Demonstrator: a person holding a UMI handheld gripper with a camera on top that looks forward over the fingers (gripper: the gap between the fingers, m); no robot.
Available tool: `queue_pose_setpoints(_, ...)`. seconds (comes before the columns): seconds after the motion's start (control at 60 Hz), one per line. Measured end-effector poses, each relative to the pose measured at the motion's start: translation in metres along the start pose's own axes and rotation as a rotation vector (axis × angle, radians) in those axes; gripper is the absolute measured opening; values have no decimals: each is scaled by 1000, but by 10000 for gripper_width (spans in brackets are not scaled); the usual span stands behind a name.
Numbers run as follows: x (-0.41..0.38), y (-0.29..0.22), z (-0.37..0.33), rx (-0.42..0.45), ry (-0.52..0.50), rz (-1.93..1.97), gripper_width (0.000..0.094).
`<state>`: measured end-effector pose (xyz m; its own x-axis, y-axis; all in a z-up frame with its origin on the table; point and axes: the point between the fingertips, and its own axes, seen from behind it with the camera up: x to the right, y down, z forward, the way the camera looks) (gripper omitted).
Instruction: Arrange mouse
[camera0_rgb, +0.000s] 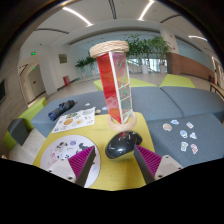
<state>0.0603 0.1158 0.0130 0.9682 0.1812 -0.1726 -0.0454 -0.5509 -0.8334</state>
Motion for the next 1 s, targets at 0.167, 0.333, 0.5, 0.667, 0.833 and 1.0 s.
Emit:
queue_pose_setpoints(0.167, 17, 5, 12, -34, 90, -29, 830)
queue_pose_setpoints(0.333, 19, 9, 20, -56, 105, -21, 834)
queue_pose_setpoints(0.5, 20, 2, 25, -51, 120, 15, 839)
queue_pose_setpoints(0.667, 24, -4, 31, -58, 163, 69, 838)
queue_pose_setpoints(0.833, 25, -9, 39, -54, 230, 83, 838)
queue_pose_setpoints(1.0, 35, -3, 48, -76, 302, 43, 850)
